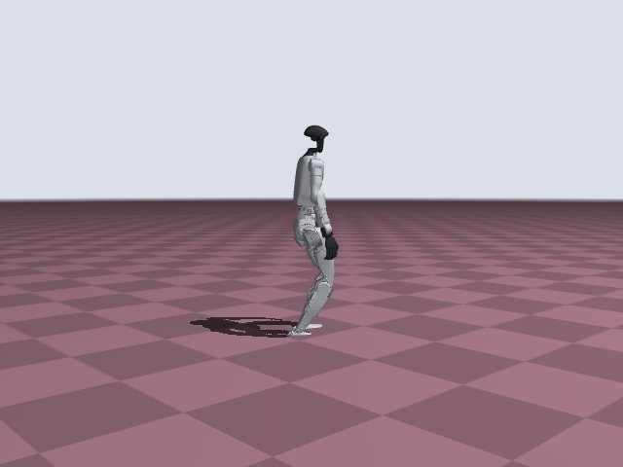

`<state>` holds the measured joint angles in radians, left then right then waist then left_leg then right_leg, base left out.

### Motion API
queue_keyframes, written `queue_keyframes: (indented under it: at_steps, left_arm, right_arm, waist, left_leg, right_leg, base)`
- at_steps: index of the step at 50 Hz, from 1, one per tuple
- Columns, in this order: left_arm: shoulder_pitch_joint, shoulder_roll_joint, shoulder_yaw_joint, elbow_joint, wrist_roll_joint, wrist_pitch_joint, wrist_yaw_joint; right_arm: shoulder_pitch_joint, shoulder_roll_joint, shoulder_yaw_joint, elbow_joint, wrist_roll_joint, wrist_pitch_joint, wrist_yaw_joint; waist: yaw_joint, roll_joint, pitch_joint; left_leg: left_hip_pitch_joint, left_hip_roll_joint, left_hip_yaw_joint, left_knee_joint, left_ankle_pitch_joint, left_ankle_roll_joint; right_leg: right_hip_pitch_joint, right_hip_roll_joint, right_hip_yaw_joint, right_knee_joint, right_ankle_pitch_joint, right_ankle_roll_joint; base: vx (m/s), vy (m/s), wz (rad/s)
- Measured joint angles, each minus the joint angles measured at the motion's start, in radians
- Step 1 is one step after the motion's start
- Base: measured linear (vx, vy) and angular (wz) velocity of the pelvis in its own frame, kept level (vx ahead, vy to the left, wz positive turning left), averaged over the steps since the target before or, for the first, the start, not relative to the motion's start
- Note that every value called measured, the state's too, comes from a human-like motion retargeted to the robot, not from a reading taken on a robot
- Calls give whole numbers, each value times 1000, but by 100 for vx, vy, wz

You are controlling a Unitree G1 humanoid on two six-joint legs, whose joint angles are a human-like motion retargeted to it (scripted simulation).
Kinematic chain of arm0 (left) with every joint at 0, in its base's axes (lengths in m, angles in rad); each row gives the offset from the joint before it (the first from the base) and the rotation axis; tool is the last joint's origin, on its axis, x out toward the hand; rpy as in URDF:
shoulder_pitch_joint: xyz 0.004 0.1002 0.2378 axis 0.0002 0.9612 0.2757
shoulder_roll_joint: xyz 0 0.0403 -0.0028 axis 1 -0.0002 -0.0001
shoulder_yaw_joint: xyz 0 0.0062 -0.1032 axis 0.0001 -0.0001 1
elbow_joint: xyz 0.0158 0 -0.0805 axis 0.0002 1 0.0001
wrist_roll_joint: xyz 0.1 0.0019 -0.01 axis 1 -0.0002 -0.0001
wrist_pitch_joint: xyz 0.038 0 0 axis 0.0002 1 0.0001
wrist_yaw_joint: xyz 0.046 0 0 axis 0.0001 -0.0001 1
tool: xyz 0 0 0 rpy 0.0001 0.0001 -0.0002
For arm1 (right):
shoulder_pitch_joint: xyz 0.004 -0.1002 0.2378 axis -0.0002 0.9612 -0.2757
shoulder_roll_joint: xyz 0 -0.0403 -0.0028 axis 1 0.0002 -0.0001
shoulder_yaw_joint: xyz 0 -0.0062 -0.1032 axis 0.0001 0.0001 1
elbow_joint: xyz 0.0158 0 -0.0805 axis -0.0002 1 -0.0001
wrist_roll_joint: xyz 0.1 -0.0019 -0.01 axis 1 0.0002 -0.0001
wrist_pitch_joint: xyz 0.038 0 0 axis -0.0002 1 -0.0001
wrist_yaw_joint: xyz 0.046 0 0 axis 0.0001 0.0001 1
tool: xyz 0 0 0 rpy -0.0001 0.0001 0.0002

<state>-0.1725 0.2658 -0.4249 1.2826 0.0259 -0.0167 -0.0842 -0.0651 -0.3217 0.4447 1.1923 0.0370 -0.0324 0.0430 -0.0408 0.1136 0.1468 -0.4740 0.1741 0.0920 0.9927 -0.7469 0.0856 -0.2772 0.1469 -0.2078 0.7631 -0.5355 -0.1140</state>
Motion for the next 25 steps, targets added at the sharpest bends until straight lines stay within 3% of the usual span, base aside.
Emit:
queue_keyframes:
  at_steps: [13, 20, 25]
  left_arm:
    - [-6, -43, -2, 5, -15, -9, 26]
    - [4, -71, -19, 36, -23, -7, 36]
    - [-4, -82, -32, 62, -42, 2, 28]
  right_arm:
    - [20, 14, 22, 25, -35, -12, -18]
    - [3, 19, 35, 37, -27, -13, -22]
    - [-24, 18, 43, 41, 0, -10, -2]
  waist:
    - [4, 11, -44]
    - [-26, -19, -51]
    - [-72, -69, -58]
  left_leg:
    - [48, -29, 40, -78, -3, 5]
    - [107, -112, 86, -179, 14, 36]
    - [154, -224, 118, -312, 62, 64]
  right_leg:
    - [19, -50, -8, -21, -21, -7]
    - [-32, -155, -3, 120, -31, -1]
    - [-153, -277, 12, 316, -7, 2]
  base:
    - [6, 8, 9]
    - [4, 11, 12]
    - [6, 11, 22]
